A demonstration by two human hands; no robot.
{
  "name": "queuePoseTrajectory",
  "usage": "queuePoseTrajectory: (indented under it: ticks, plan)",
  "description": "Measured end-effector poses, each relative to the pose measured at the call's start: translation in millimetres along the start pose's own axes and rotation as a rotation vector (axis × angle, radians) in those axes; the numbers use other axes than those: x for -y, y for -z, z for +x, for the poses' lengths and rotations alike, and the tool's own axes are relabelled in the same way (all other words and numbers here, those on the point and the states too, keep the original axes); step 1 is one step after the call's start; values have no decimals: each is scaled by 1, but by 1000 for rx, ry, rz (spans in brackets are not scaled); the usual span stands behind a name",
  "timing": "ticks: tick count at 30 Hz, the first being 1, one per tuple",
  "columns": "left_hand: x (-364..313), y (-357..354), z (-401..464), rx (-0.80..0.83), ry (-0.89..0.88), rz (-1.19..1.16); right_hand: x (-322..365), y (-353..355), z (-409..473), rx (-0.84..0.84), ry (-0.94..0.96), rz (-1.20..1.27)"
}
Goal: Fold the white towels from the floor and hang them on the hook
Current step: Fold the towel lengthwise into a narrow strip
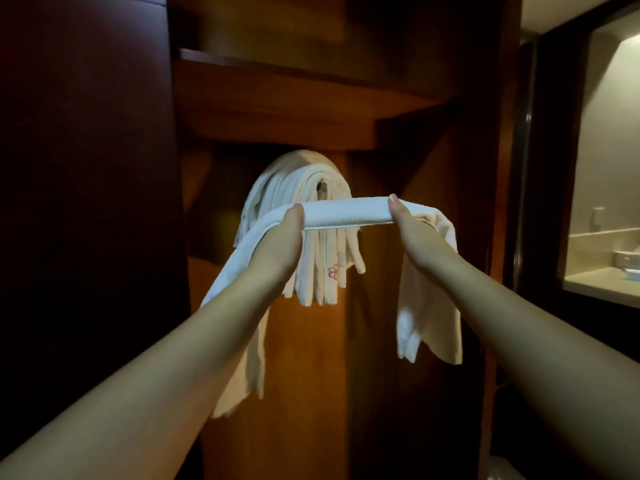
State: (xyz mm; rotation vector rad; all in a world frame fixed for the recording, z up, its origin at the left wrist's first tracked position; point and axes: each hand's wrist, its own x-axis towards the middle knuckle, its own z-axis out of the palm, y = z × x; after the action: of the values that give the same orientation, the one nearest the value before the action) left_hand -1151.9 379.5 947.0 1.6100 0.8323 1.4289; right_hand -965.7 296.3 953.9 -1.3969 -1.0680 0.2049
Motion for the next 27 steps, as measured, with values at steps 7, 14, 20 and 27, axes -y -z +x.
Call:
queuePoseTrajectory:
  ticks: [7, 14, 20, 27]
  plan:
    - [-15, -2, 93, 107, -76, 181, 1, -11, 95, 74, 144, 210]
    - [-32, -16, 196, 190, -109, 336, -8, -39, 232, 195, 144, 241]
    - [-24, -29, 273, 123, -129, 346, -16, -66, 319, 159, 263, 146]
    - [12, -44, 325, 24, -158, 392, -51, -96, 379, 216, 187, 119]
